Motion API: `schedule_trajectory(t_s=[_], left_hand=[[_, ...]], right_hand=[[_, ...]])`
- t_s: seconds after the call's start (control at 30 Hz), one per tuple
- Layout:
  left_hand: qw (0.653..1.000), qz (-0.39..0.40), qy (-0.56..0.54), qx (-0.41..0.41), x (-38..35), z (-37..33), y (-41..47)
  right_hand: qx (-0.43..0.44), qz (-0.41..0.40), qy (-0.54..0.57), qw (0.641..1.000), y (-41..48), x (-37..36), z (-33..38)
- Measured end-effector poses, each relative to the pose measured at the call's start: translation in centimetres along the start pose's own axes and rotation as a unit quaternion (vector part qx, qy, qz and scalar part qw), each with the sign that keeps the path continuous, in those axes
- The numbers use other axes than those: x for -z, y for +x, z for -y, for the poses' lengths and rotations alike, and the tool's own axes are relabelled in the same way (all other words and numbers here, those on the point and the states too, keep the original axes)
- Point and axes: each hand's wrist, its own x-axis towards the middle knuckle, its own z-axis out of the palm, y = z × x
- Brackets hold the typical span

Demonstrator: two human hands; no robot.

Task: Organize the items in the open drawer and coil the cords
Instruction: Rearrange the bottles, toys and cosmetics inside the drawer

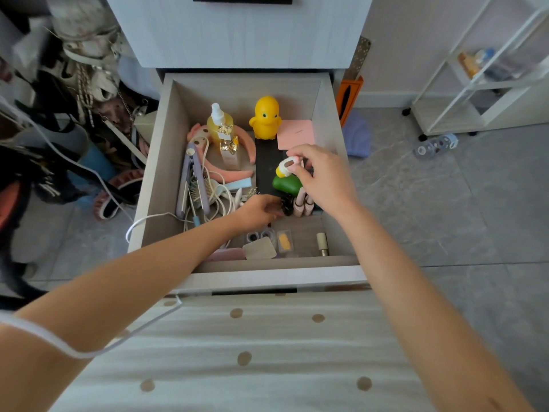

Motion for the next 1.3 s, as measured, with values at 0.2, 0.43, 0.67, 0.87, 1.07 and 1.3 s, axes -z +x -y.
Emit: schedule_trajectory(t_s=[0.2,0.43,0.67,0.87,1.07,1.3], left_hand=[[0.981,-0.189,0.033,-0.042,2.0,-0.5,0.0],[0.957,-0.213,-0.042,-0.194,1.9,-2.6,-1.3],[0.950,-0.193,-0.021,-0.242,2.5,-2.6,-0.9],[0.958,-0.163,-0.015,-0.235,3.0,-2.1,-0.5],[0.979,-0.139,-0.036,-0.142,2.2,-1.0,-0.1],[0.976,-0.178,0.108,-0.057,0.6,0.8,0.5]], right_hand=[[-0.013,0.055,0.053,0.997,-0.2,0.0,0.3],[-0.020,0.061,0.093,0.994,-0.4,0.3,0.7],[0.002,0.060,0.099,0.993,-0.4,0.2,0.5],[0.054,0.054,0.084,0.994,-0.5,0.1,0.9],[0.043,-0.045,0.030,0.998,-0.2,0.8,1.2],[0.025,-0.109,0.027,0.993,0.2,0.7,0.6]])
